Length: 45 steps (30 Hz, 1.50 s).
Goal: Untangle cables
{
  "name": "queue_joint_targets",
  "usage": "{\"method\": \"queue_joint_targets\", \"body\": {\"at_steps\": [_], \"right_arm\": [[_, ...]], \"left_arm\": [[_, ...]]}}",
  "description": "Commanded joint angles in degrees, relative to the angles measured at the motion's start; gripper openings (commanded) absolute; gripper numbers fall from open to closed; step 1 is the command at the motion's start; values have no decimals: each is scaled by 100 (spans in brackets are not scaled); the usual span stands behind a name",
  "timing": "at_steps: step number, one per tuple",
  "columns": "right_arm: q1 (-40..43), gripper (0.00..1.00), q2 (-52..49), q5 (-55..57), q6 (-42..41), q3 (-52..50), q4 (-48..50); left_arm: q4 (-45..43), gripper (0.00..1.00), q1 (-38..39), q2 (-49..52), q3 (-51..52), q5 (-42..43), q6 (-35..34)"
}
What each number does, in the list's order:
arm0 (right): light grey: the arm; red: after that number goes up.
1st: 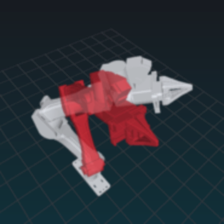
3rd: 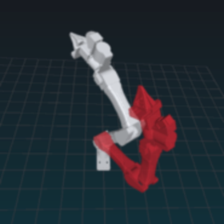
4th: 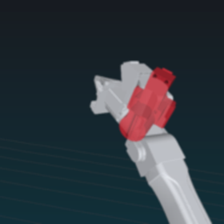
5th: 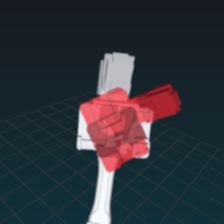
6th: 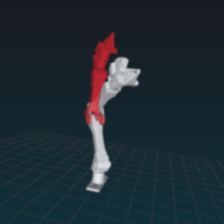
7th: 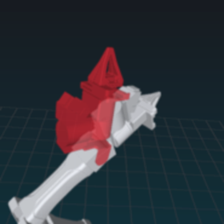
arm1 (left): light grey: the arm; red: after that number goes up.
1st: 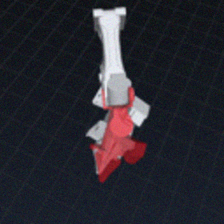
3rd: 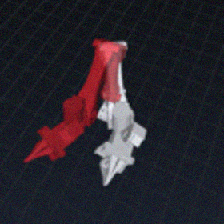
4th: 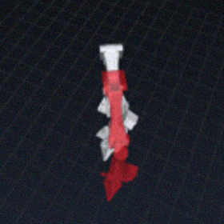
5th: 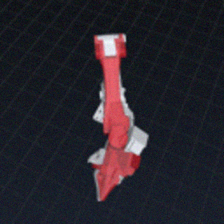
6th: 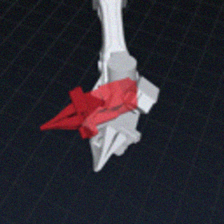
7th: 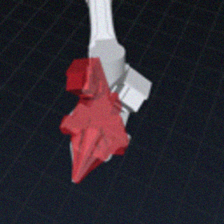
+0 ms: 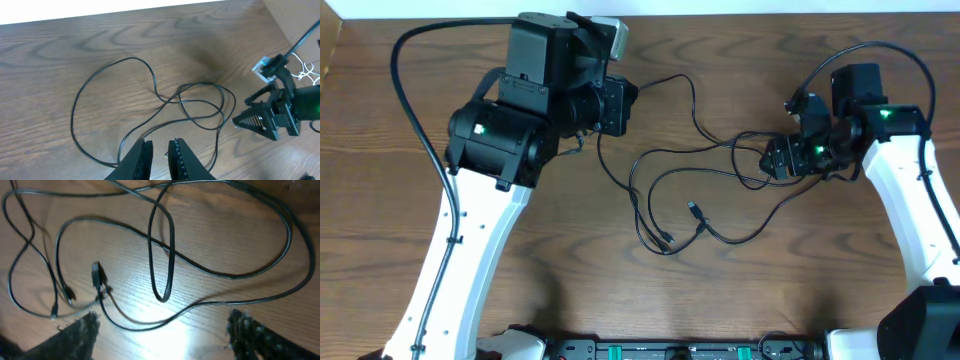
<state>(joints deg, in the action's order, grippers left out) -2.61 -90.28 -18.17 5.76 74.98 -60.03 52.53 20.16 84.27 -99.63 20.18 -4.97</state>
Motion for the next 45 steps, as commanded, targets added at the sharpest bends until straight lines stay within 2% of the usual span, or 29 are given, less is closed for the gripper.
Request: {"method": "queue_joint_targets", "body": {"at_steps": [1, 7, 14, 15, 17, 24, 25, 27, 28, 29, 36, 37, 38, 45], "right_arm": [[-50, 73, 26, -20, -258, -199, 190], [-90, 71, 24, -17, -472, -732, 612], [-566, 56, 24, -37, -748, -1246, 1294], [-669, 48, 24, -13, -750, -1279, 1370], [-752, 23, 13, 11, -767, -1287, 1429], [-761, 20, -435, 24, -852, -1287, 1469], [-763, 27, -575, -11, -850, -1287, 1488], [-763, 28, -704, -85, -850, -1287, 1543], [-761, 6, -723, -83, -850, -1287, 1665], [-761, 1, -693, -85, -857, -1276, 1792], [-748, 1, -654, -149, -938, -1117, 1961], [-745, 1, -636, -151, -938, -907, 1934], [-745, 1, -621, -151, -938, -745, 1899], [-719, 2, -584, -79, -935, 1604, 1132]], "left_arm": [[11, 17, 83, -55, -79, -46, 85], [13, 17, 83, -90, -79, 33, 63], [13, 17, 83, -122, -79, 33, 39], [13, 17, 83, -125, -79, 35, 20], [15, 17, 83, -125, -79, 35, 20], [15, 17, 83, -284, -79, 162, 24], [13, 17, 81, -339, -79, 162, 24], [13, 17, 81, -400, -79, 160, 24], [11, 17, 81, -437, -79, 160, 26], [13, 17, 81, -463, -79, 160, 26], [11, 17, 81, -466, -79, 160, 26], [11, 17, 81, -466, -79, 157, 26], [13, 21, 81, -466, -79, 157, 26], [15, 22, 81, -446, -72, 157, 26]]}}
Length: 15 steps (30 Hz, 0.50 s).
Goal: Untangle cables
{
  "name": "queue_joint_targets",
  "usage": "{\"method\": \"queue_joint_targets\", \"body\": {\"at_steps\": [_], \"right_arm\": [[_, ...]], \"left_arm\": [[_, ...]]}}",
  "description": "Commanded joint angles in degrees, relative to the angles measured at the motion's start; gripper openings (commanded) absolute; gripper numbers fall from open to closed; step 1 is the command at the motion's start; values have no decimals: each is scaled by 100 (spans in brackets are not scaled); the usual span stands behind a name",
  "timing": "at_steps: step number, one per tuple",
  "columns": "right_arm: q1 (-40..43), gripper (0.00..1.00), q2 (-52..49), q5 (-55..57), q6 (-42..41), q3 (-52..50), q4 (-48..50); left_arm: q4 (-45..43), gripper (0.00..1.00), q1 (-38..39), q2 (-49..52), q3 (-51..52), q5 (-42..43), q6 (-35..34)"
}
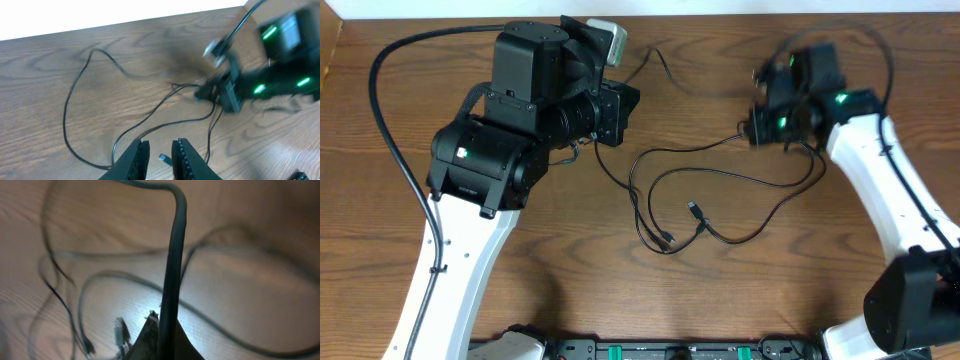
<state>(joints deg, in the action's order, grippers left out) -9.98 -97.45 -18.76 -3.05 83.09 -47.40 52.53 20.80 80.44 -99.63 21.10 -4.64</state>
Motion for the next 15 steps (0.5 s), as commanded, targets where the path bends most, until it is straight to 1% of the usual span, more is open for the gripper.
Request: {"method": "queue_joint_targets", "body": {"at_steps": [1, 2, 3, 6, 8, 10, 13, 14, 15], "right_arm": [[31, 2, 133, 26, -55, 999, -175], [79, 2, 133, 234, -55, 1543, -302], [103, 3, 133, 332, -52, 1738, -358], [306, 4, 133, 820, 13, 2841, -776], [503, 4, 133, 835, 33, 3394, -949], [684, 1, 133, 831, 31, 3960, -1051], [754, 1, 133, 811, -125, 4717, -1064], [752, 2, 133, 811, -125, 4981, -1110], [754, 5, 133, 815, -122, 5060, -1204]], "left_arm": [[20, 22, 20, -50, -72, 68, -9], [42, 22, 20, -15, -72, 68, -9], [66, 22, 20, 31, -72, 70, -9], [122, 22, 20, 175, -72, 72, -9], [72, 22, 20, 197, -72, 72, -9], [-22, 22, 20, 197, -72, 74, -11], [-59, 22, 20, 199, -72, 76, -13], [-55, 22, 20, 212, -72, 76, -13], [-50, 22, 20, 219, -72, 79, -13]]}}
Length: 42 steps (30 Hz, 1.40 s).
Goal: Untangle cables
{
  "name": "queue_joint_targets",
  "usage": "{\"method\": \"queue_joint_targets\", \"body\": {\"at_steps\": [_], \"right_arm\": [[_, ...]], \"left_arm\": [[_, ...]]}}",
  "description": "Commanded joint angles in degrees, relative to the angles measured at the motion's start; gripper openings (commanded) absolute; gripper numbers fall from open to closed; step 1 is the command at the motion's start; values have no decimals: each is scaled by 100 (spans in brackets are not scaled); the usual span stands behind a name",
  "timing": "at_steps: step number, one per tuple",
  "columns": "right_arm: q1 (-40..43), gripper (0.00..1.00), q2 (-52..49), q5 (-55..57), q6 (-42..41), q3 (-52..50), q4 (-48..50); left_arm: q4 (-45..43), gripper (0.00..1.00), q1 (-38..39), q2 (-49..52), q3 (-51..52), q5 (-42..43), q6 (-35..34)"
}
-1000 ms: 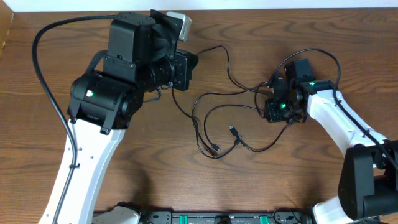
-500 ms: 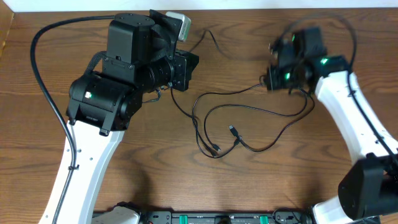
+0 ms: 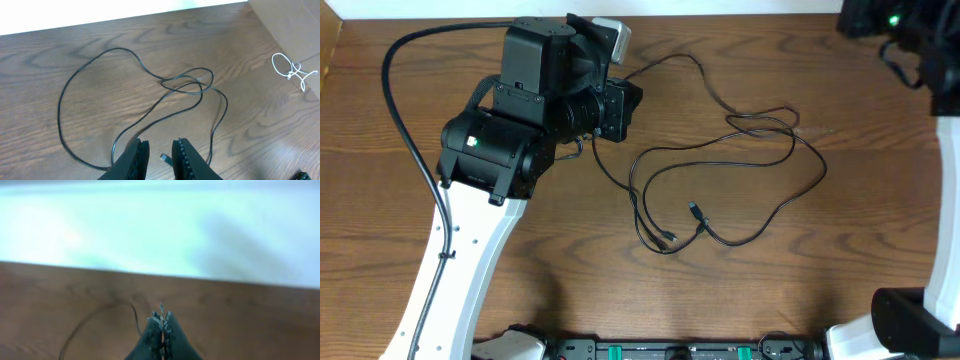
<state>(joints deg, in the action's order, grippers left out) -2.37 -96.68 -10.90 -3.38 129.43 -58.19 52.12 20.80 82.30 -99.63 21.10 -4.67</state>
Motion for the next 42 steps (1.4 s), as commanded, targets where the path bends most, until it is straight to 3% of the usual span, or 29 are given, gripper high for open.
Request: {"method": "queue_joint_targets", "body": {"at_steps": [1, 4, 9, 12, 15, 18, 26, 31, 42], "right_arm": [[-7, 11, 57, 26, -85, 450, -282], [-7, 16, -9, 50, 81, 275, -798], [-9, 34, -284, 46, 127, -479, -1362], [-35, 44, -459, 44, 15, -1132, -1281], [-52, 45, -564, 50, -90, -1593, -1235], [-72, 58, -632, 48, -251, -2389, -988], [-98, 65, -632, 48, -1414, -3681, 728], [-214, 69, -667, 52, -1703, -4070, 1633], [-295, 70, -1384, 114, -1847, -4089, 2319]], "left_arm": [[0, 22, 20, 33, -72, 107, -11], [-17, 22, 20, 33, -72, 326, -7], [-28, 22, 20, 33, -72, 396, -9], [-31, 22, 20, 33, -72, 396, -9], [-31, 22, 20, 33, -72, 396, -9], [-33, 22, 20, 33, -72, 396, -9], [-31, 22, 20, 33, -72, 396, -9], [-26, 22, 22, 33, -72, 400, -11], [-122, 22, 431, 33, -72, 372, -7]]}}
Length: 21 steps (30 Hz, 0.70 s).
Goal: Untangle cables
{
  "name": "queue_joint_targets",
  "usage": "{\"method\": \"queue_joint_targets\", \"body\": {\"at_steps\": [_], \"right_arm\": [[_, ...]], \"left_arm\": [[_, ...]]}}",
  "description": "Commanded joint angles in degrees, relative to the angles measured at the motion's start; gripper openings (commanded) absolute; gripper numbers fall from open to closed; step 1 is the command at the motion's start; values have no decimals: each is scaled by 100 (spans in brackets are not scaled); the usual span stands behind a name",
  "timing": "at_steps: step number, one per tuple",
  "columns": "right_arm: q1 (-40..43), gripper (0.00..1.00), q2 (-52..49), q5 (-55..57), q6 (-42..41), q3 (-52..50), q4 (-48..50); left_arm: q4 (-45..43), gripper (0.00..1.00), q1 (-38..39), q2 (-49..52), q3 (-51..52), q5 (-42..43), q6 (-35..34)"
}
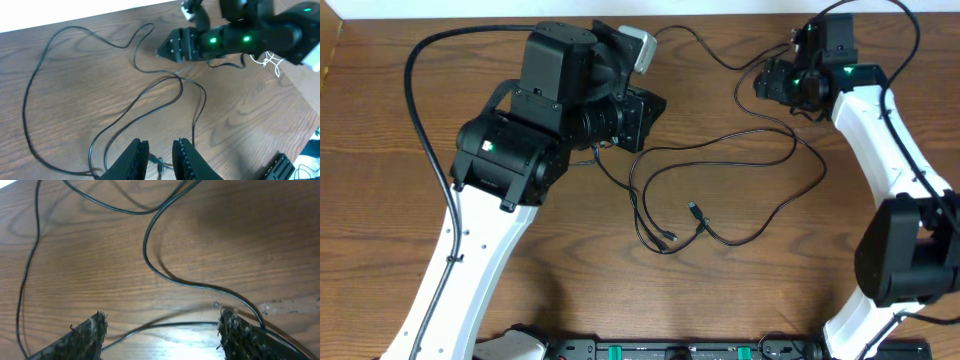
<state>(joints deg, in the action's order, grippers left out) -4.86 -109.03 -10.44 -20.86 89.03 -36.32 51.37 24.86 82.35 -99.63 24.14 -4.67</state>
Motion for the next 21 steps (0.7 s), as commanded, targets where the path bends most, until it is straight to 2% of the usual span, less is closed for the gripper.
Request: {"method": "queue_joint_targets", "body": {"at_steps": [1, 12, 14, 16, 19, 21], "right_arm": [[-46, 70, -164, 66, -101, -50, 160], [-50, 67, -940, -109, -402, -48, 1316], [-68, 60, -1001, -109, -507, -48, 1611], [-107, 58, -1019, -107, -529, -48, 1875], [-175, 59, -1019, -103, -529, -48, 2205], [-214, 64, -1029, -35, -557, -48, 2328]], "left_arm": [[-52, 22, 24, 28, -72, 68, -7], [-105, 23, 175, 28, -72, 70, -13], [-184, 23, 214, 28, -72, 70, -31], [-262, 23, 297, 28, -72, 70, -31], [-315, 23, 396, 28, -72, 68, -31], [-339, 23, 448, 28, -72, 70, -31]]}}
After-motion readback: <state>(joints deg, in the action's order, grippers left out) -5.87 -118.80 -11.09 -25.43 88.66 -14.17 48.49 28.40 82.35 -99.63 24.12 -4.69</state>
